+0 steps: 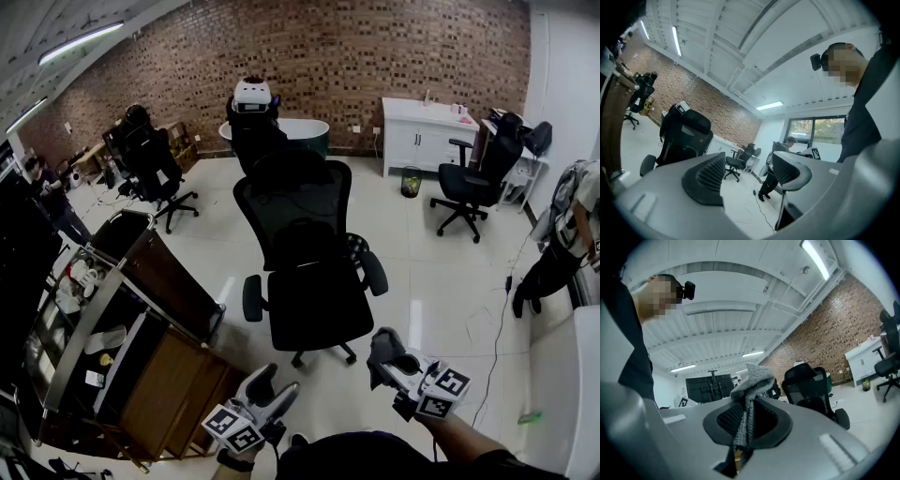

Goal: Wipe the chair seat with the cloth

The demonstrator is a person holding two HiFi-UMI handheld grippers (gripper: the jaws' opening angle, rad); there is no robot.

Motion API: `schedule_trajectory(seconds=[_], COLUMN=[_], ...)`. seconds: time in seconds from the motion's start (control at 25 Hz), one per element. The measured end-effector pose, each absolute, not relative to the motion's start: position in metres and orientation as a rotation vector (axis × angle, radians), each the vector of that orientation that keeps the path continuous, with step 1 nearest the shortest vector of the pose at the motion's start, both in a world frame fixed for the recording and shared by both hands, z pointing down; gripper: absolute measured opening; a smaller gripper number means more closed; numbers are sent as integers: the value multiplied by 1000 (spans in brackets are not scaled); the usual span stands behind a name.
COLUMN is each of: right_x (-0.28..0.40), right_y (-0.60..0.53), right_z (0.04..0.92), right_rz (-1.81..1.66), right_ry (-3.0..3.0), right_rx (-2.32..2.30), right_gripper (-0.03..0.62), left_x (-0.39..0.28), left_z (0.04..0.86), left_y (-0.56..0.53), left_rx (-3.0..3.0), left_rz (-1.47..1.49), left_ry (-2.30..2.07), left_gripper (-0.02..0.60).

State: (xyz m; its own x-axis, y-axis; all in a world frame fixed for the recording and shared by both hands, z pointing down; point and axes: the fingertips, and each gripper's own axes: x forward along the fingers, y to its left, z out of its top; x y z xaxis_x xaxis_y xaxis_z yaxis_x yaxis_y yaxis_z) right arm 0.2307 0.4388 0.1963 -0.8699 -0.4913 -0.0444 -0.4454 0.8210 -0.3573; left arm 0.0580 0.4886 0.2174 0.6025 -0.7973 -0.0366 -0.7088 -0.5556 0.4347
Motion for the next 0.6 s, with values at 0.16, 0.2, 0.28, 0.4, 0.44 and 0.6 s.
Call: schedule_trajectory(seconds=[0.16, 0.2, 0.28, 0.4, 0.44, 0.6], right_x=[258, 263, 271, 276, 276, 270], right_y=[425, 422, 415, 405, 402, 380], right_z=[206, 207, 208, 213, 214, 218], right_rz=[-523, -519, -510, -528, -534, -534], right_ry=[2876, 2880, 2887, 2891, 2890, 2892], right_rx=[-730, -723, -710, -703, -701, -695], right_gripper=[29, 29, 29, 29, 29, 29], left_x=[84, 89, 97, 99, 98, 93], left_z=[224, 225, 224, 224, 225, 232], left_y=[471, 468, 460, 452, 449, 427], left_rx=[2454, 2457, 2459, 2443, 2439, 2437], left_rz=[-315, -312, -308, -297, -291, -283], left_ry=[-1228, -1234, -1248, -1264, -1268, -1272], left_gripper=[337, 337, 337, 337, 337, 337])
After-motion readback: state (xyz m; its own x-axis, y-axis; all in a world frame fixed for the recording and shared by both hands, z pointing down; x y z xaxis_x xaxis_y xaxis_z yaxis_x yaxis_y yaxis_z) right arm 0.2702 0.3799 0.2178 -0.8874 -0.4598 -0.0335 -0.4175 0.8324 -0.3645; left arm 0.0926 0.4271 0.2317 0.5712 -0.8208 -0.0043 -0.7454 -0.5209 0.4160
